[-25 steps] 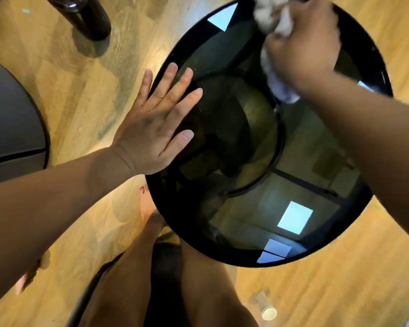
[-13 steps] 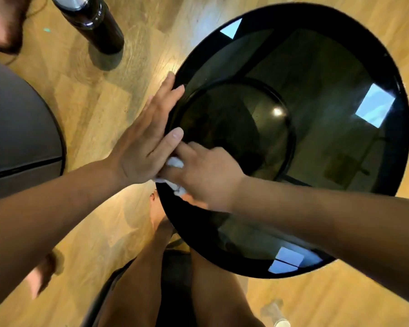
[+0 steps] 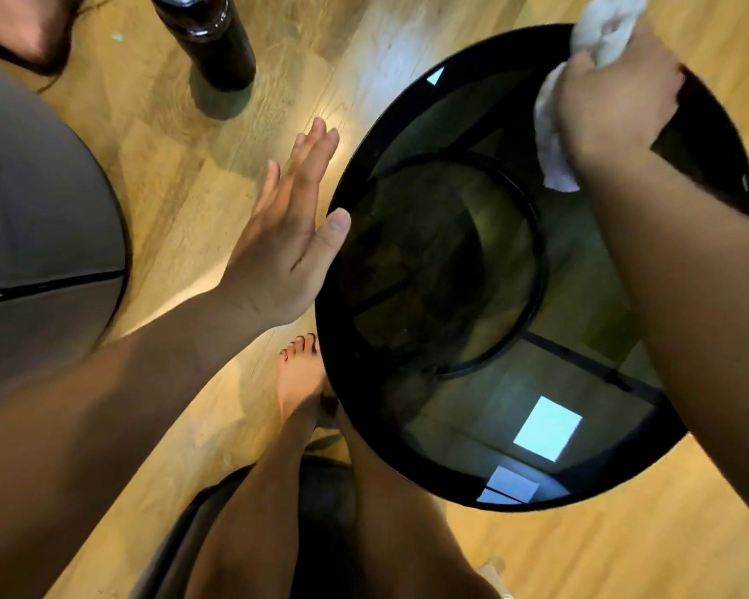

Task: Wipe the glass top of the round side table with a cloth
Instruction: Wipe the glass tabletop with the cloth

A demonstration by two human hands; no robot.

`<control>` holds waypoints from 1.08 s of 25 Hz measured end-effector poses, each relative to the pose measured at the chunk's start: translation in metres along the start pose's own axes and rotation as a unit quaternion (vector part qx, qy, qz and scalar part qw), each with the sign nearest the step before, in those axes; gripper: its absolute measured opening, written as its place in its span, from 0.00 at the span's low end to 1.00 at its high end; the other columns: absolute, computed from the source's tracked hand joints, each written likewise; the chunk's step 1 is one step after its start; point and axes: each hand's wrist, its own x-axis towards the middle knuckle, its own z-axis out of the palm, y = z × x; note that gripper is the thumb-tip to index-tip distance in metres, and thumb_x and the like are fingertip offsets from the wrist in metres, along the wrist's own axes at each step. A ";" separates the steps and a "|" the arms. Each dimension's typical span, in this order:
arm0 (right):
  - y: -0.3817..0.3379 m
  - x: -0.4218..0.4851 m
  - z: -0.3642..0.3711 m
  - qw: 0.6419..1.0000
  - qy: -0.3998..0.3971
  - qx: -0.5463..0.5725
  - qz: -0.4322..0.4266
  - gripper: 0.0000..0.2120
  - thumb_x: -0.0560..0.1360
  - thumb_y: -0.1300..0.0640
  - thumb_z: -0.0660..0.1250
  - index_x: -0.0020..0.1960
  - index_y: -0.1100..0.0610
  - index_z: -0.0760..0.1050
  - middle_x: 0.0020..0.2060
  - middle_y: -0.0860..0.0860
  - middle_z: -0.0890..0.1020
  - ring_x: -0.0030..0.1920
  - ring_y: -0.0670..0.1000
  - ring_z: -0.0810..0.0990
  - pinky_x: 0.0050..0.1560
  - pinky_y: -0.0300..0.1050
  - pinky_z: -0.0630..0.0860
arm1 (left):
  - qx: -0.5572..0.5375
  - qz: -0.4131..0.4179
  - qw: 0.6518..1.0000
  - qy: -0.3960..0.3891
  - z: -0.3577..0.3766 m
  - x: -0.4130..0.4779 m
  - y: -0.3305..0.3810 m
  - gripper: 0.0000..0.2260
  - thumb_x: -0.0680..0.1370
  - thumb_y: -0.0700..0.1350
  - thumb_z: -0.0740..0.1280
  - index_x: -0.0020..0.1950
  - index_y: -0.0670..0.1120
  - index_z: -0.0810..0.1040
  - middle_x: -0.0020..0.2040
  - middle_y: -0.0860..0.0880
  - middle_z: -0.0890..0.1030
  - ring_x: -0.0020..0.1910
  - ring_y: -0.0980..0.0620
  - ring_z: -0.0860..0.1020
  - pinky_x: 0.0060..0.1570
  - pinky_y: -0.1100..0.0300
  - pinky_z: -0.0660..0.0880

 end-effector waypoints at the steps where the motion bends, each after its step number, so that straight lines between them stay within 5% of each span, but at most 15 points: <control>1: -0.021 -0.025 -0.001 0.998 -0.019 -0.024 -0.054 0.20 0.75 0.47 0.58 0.64 0.50 0.73 0.60 0.54 0.77 0.59 0.56 0.76 0.54 0.44 0.70 | -0.008 -0.004 1.000 0.007 -0.001 -0.004 0.001 0.26 0.83 0.52 0.49 0.79 0.46 0.46 0.80 0.44 0.50 0.79 0.48 0.49 0.76 0.45 0.40; 4: -0.056 -0.148 0.005 0.972 -0.115 -0.002 -0.205 0.18 0.73 0.47 0.62 0.62 0.44 0.71 0.56 0.54 0.74 0.49 0.58 0.78 0.43 0.45 0.70 | -0.013 -0.002 1.000 0.012 -0.007 -0.002 0.008 0.26 0.82 0.51 0.50 0.79 0.45 0.48 0.80 0.45 0.51 0.79 0.49 0.49 0.76 0.45 0.40; 7: -0.021 -0.271 -0.018 0.897 -0.290 0.030 -0.333 0.22 0.67 0.47 0.71 0.59 0.46 0.70 0.48 0.54 0.73 0.39 0.57 0.77 0.30 0.44 0.71 | 0.045 0.039 0.998 -0.014 -0.006 0.020 0.014 0.27 0.82 0.51 0.51 0.79 0.45 0.51 0.80 0.45 0.51 0.79 0.49 0.48 0.76 0.41 0.42; 9: 0.006 -0.278 -0.026 0.836 -0.332 0.020 -0.436 0.21 0.67 0.46 0.72 0.58 0.47 0.74 0.47 0.54 0.74 0.40 0.56 0.77 0.26 0.41 0.66 | 0.107 0.078 0.990 -0.042 0.004 0.032 0.016 0.27 0.82 0.51 0.51 0.79 0.44 0.52 0.80 0.44 0.51 0.79 0.47 0.47 0.76 0.41 0.43; 11: 0.014 -0.222 -0.021 0.817 -0.309 -0.011 -0.487 0.20 0.68 0.46 0.72 0.58 0.47 0.74 0.47 0.55 0.75 0.41 0.57 0.77 0.27 0.41 0.61 | 0.155 0.092 0.982 -0.052 0.019 0.040 0.017 0.27 0.81 0.51 0.52 0.79 0.45 0.53 0.80 0.44 0.51 0.79 0.45 0.46 0.76 0.42 0.43; 13: 0.009 -0.139 -0.014 0.885 -0.165 -0.046 -0.432 0.18 0.70 0.45 0.68 0.59 0.46 0.73 0.52 0.56 0.76 0.46 0.60 0.78 0.31 0.45 0.67 | 0.181 0.068 0.981 -0.027 0.028 0.042 0.015 0.26 0.81 0.50 0.52 0.79 0.46 0.53 0.80 0.44 0.51 0.79 0.44 0.46 0.77 0.44 0.43; 15: 0.007 -0.055 -0.019 0.959 -0.126 -0.069 -0.244 0.11 0.76 0.46 0.60 0.51 0.50 0.77 0.48 0.58 0.79 0.45 0.60 0.80 0.44 0.52 0.75 | 0.195 0.049 0.980 -0.014 0.030 0.041 0.014 0.26 0.82 0.52 0.51 0.79 0.45 0.52 0.80 0.42 0.50 0.79 0.42 0.46 0.77 0.43 0.44; 17: 0.010 -0.011 -0.018 0.968 -0.196 -0.116 -0.107 0.14 0.80 0.52 0.58 0.40 0.50 0.78 0.32 0.58 0.79 0.32 0.57 0.80 0.54 0.51 0.75 | 0.208 0.054 0.976 -0.015 0.030 0.041 0.014 0.27 0.82 0.52 0.50 0.79 0.44 0.52 0.80 0.41 0.50 0.79 0.41 0.46 0.76 0.42 0.45; 20: -0.001 -0.057 -0.012 0.995 -0.085 -0.025 -0.043 0.15 0.76 0.47 0.59 0.57 0.52 0.76 0.50 0.57 0.80 0.48 0.56 0.81 0.49 0.48 0.74 | 0.198 0.054 0.979 -0.003 0.029 0.042 0.015 0.26 0.82 0.51 0.51 0.79 0.43 0.52 0.80 0.41 0.50 0.79 0.42 0.46 0.77 0.42 0.45; 22: 0.000 -0.150 -0.009 0.991 -0.077 0.029 -0.106 0.16 0.73 0.46 0.64 0.58 0.49 0.75 0.51 0.55 0.75 0.44 0.59 0.79 0.38 0.47 0.71 | 0.190 0.053 0.980 0.003 0.030 0.042 0.015 0.26 0.82 0.50 0.52 0.79 0.42 0.52 0.80 0.41 0.50 0.79 0.42 0.46 0.77 0.42 0.45; 25: 0.027 -0.277 -0.037 0.897 -0.298 0.025 -0.327 0.18 0.67 0.46 0.72 0.55 0.47 0.76 0.44 0.53 0.74 0.35 0.56 0.76 0.27 0.43 0.69 | 0.217 0.061 0.974 0.003 0.029 0.043 0.015 0.27 0.82 0.51 0.52 0.79 0.42 0.53 0.80 0.40 0.51 0.79 0.40 0.46 0.76 0.40 0.44; 27: 0.047 -0.268 -0.036 0.814 -0.351 0.008 -0.463 0.17 0.67 0.47 0.70 0.54 0.47 0.76 0.43 0.53 0.74 0.36 0.57 0.76 0.25 0.43 0.68 | 0.261 0.075 0.962 -0.013 0.028 0.041 0.017 0.27 0.82 0.53 0.51 0.79 0.43 0.53 0.80 0.41 0.51 0.79 0.40 0.46 0.75 0.37 0.44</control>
